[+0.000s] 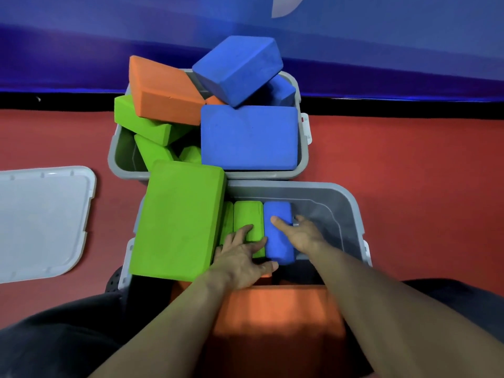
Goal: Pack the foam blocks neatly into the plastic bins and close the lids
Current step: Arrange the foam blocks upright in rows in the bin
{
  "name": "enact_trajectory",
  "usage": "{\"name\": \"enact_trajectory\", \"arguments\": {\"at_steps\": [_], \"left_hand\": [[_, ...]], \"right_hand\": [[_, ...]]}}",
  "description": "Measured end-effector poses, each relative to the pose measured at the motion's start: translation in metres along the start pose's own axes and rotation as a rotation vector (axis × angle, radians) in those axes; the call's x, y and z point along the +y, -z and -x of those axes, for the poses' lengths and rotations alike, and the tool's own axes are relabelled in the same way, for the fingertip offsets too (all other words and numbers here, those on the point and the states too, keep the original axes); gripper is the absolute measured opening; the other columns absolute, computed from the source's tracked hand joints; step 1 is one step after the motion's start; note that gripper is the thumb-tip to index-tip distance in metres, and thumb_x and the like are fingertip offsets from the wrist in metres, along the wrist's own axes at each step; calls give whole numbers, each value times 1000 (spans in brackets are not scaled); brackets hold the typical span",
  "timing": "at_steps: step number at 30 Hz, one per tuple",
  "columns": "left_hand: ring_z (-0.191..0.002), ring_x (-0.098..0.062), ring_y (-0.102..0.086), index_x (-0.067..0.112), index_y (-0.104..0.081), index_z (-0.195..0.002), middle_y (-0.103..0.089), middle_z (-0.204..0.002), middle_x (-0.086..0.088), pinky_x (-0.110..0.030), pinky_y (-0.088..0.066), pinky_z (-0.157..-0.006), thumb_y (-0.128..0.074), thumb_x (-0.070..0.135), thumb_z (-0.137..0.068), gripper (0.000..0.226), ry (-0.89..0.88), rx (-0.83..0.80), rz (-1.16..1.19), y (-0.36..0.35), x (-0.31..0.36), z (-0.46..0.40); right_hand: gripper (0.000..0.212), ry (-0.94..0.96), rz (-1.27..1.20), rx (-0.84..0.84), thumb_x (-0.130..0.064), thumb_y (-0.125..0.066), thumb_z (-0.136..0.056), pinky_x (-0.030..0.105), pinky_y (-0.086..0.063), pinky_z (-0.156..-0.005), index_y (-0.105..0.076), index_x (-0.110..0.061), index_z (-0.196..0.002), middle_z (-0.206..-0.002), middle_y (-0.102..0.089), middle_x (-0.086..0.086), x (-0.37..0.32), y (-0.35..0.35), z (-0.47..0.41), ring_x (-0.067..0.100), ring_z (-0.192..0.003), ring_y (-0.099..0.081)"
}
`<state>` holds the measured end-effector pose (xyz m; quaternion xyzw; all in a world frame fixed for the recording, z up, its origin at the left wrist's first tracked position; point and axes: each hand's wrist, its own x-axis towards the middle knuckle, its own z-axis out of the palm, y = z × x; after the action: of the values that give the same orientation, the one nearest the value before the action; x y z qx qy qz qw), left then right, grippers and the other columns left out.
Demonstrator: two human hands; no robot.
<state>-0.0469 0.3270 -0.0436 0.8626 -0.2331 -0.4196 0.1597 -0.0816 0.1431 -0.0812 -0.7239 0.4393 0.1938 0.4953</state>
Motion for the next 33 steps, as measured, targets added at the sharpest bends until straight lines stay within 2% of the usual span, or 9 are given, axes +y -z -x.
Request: {"name": "enact_trajectory", "arguments": {"at_steps": [3, 7, 10, 13, 17, 22, 27, 30, 33], "left_hand": [[-154, -24, -10, 42, -35, -155, -13, -168, 9, -42, -13, -124, -60, 70, -86, 78, -17, 18, 61, 7, 6, 3], [-146, -23, -37, 36, -46, -150, -41, -157, 4, -39, -30, -121, -62, 78, -77, 86, -77, -78, -69, 0, 9, 17], [-128, -18, -58, 31, -56, -141, -61, -141, 6, -32, -44, -111, -61, 85, -68, 91, -46, -158, -73, 0, 8, 31], [-122, -17, -62, 29, -60, -136, -66, -135, 5, -32, -47, -107, -53, 91, -63, 96, 7, -137, -86, 2, 3, 44], [-125, -19, -61, 25, -66, -132, -66, -135, 2, -28, -45, -105, -55, 75, -85, 69, 55, -94, -57, -3, 1, 62], [-127, -24, -58, 17, -66, -131, -63, -138, -7, -31, -44, -107, -45, 74, -91, 73, 81, -109, -89, -12, 0, 70], [-133, -28, -54, 9, -56, -140, -58, -144, -12, -31, -42, -108, -43, 68, -96, 75, 154, -34, -45, -10, -7, 73], [-138, -25, -49, 9, -49, -148, -52, -150, -10, -31, -37, -114, -46, 65, -97, 77, 175, -45, 30, -11, -10, 76], [-135, -28, -52, 5, -52, -144, -55, -147, -13, -30, -40, -110, -46, 64, -98, 75, 190, -6, 69, -7, -8, 76]], "right_hand": [[102, 30, 138, -11, -77, -64, -76, 32, -43, -108, -42, -13, -152, -147, -55, 5, -6, 27, 13, 24, -129, -56], [84, 69, 267, -135, -77, -61, -80, 28, -47, -85, -59, -16, -138, -113, -64, 1, 5, 48, 44, 16, -92, -57], [88, 2, 395, -255, -88, -55, -73, 34, -54, -87, -59, -25, -134, -128, -64, 3, 16, 57, 79, 21, -107, -66], [88, -111, 397, -271, -84, -60, -74, 42, -58, -87, -59, -20, -135, -131, -61, 3, 35, 61, 107, 27, -111, -64], [82, -82, 319, -277, -75, -71, -75, 49, -57, -94, -64, -15, -130, -127, -65, 7, 46, 61, 126, 27, -110, -66], [93, -69, 161, -279, -51, -83, -79, 45, -49, -93, -39, -16, -153, -151, -48, 6, 39, 57, 138, 28, -130, -53], [127, -220, 44, -316, -78, -87, -45, 46, -47, -103, -48, -10, -145, -145, -55, 12, 37, 55, 149, 34, -130, -55], [109, -333, 102, -387, -81, -67, -71, 56, -50, -95, -38, -13, -151, -151, -42, 23, 33, 55, 160, 45, -131, -51], [105, -295, 112, -304, -85, -65, -69, 50, -50, -99, -44, -18, -147, -143, -52, 15, 30, 56, 162, 38, -123, -57]]}}
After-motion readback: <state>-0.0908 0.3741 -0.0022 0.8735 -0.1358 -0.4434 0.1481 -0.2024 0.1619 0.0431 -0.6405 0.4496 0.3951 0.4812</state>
